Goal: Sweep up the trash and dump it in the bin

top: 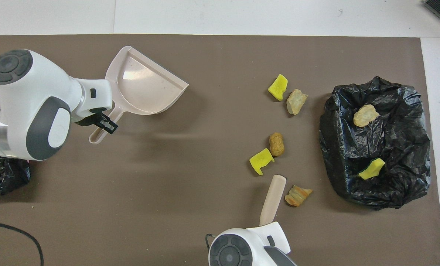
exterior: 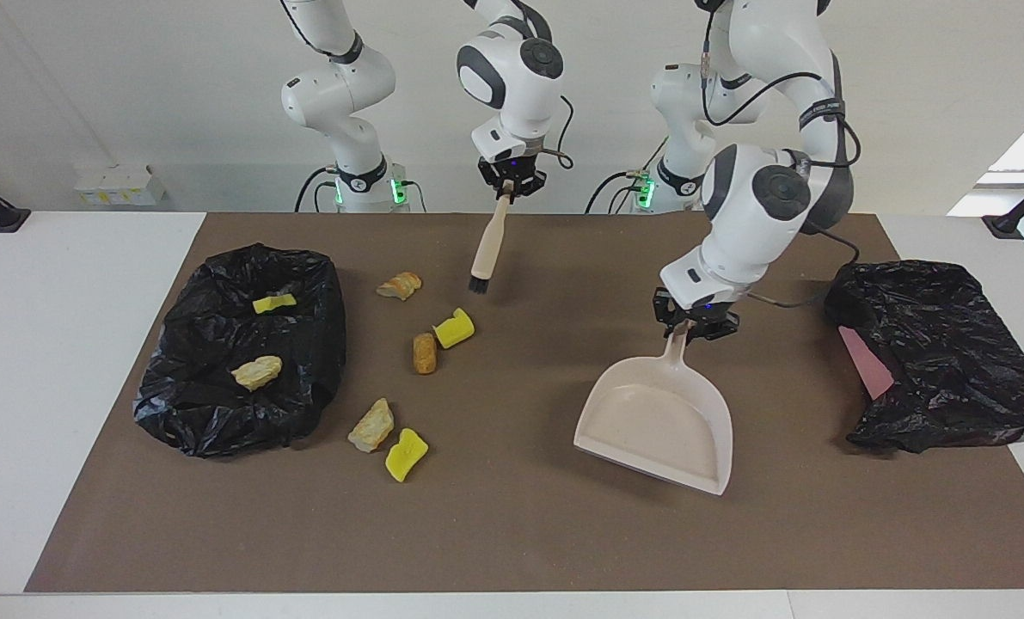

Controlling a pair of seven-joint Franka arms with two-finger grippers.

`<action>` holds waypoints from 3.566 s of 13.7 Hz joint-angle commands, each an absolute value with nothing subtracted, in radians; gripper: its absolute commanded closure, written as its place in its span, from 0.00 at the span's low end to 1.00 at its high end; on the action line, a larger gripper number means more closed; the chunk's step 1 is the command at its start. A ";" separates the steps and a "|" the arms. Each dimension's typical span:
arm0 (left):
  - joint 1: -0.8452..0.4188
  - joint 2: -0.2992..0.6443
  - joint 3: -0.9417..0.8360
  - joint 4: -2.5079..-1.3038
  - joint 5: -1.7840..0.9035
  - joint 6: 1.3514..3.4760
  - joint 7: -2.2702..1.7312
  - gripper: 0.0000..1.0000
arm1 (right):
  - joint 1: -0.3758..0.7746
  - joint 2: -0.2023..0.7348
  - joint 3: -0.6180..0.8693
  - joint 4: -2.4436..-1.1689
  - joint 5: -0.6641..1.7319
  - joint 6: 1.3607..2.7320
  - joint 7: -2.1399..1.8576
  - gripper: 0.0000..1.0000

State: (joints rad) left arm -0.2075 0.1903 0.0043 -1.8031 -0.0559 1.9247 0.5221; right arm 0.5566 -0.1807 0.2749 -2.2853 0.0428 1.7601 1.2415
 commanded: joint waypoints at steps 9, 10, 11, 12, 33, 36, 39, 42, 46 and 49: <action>-0.170 0.057 -0.005 -1.998 0.095 1.910 0.942 1.00 | 0.462 -0.429 0.287 -2.646 0.034 1.778 1.241 1.00; -0.195 0.048 -0.005 -2.025 0.101 1.914 0.943 1.00 | 0.454 -0.439 0.287 -2.670 0.035 1.811 1.218 1.00; -0.219 0.046 -0.005 -2.037 0.109 1.913 0.949 1.00 | 0.434 -0.434 0.288 -2.678 0.035 1.844 1.203 1.00; -0.239 0.046 -0.006 -2.048 0.109 1.916 0.954 1.00 | 0.419 -0.427 0.288 -2.677 0.040 1.870 1.184 1.00; -0.446 0.068 -0.012 -2.074 0.163 1.864 0.825 1.00 | 0.167 -0.012 0.291 -2.275 0.096 2.045 0.687 1.00; -0.486 0.046 -0.011 -2.117 0.163 1.891 0.815 1.00 | 0.202 -0.012 0.291 -2.264 0.210 2.054 0.722 1.00; -0.489 0.034 -0.011 -2.144 0.163 1.919 0.792 1.00 | 0.206 -0.011 0.291 -2.264 0.253 2.068 0.790 1.00; -0.491 0.031 -0.012 -2.151 0.161 1.931 0.778 1.00 | 0.251 0.001 0.291 -2.266 0.336 2.123 0.804 1.00; -0.492 0.031 -0.014 -2.152 0.153 1.945 0.770 1.00 | 0.345 0.064 0.291 -2.252 0.406 2.233 0.891 1.00; -0.497 0.029 -0.014 -2.152 0.152 1.947 0.756 1.00 | 0.397 0.101 0.293 -2.177 0.451 2.221 0.894 1.00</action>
State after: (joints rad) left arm -0.4765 0.0625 -0.0259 -2.1145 0.1431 1.9171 0.7817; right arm 0.3741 0.0610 0.2910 -2.2401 0.4060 2.2264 0.8926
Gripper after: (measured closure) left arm 0.683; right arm 0.740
